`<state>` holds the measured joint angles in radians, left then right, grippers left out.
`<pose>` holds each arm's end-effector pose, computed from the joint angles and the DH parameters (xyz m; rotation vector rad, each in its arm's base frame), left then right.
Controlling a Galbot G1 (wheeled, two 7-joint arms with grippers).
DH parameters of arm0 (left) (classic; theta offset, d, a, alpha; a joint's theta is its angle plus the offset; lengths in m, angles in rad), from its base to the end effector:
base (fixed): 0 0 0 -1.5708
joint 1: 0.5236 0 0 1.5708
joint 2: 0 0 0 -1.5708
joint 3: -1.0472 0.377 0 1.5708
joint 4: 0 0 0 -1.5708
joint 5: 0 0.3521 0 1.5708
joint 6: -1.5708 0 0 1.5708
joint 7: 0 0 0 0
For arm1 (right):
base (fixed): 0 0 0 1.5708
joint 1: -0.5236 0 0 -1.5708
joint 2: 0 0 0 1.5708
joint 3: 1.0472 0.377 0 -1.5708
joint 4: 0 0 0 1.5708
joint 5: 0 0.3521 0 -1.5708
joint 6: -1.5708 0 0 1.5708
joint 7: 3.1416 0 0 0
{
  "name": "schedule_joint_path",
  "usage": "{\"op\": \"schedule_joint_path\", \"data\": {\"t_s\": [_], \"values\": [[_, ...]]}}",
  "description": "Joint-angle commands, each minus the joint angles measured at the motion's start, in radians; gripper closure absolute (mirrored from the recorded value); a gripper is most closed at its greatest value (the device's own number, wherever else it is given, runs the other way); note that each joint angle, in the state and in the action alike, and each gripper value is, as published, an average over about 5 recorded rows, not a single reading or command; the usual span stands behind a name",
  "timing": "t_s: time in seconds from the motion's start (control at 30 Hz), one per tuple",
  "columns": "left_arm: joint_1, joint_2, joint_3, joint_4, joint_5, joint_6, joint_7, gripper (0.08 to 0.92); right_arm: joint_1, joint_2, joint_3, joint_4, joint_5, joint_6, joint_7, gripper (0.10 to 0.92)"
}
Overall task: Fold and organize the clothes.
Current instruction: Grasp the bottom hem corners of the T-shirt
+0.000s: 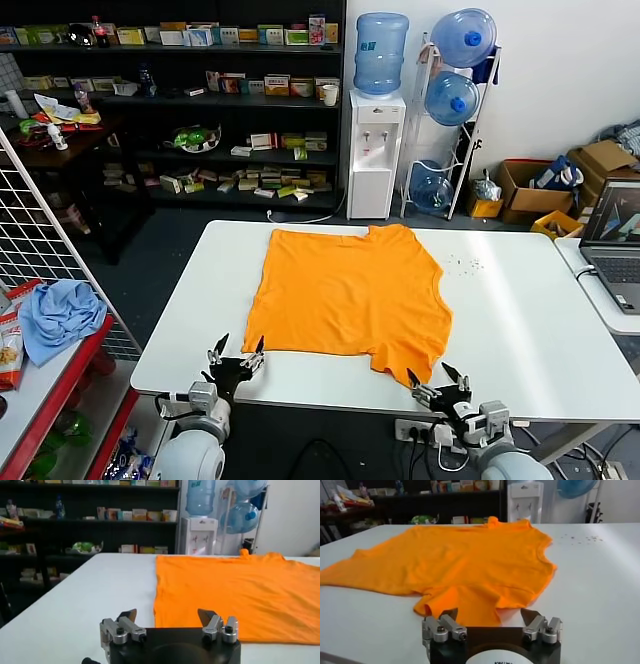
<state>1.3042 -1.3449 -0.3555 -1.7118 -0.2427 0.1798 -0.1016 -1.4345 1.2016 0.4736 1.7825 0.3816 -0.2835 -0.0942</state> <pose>0.2479 0.0165 -0.4087 -0.1342 -2.7999 0.0270 0.2093 -0.0933 -0.3973 0.2920 -2.6355 -0.0641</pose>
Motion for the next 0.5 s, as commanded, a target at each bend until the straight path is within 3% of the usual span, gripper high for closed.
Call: {"op": "schedule_joint_path", "data": {"t_s": [0.03, 0.13, 0.27, 0.5], "values": [[-0.009, -0.001, 0.003, 0.024, -0.061, 0.052, -0.004, 0.177, 0.013, 0.007, -0.011, -0.003, 0.007, -0.014, 0.005, 0.203], [-0.014, -0.005, 0.011, 0.038, -0.045, 0.067, -0.004, 0.177, 0.017, 0.009, -0.012, -0.008, 0.012, -0.017, 0.009, 0.212], [-0.028, -0.011, 0.013, 0.070, -0.025, 0.071, -0.006, 0.191, 0.020, 0.011, -0.013, -0.009, 0.023, -0.021, 0.014, 0.298], [-0.033, -0.013, 0.006, 0.088, -0.029, 0.068, -0.008, 0.368, 0.020, 0.008, -0.014, -0.003, 0.039, -0.023, 0.018, 0.497]]}}
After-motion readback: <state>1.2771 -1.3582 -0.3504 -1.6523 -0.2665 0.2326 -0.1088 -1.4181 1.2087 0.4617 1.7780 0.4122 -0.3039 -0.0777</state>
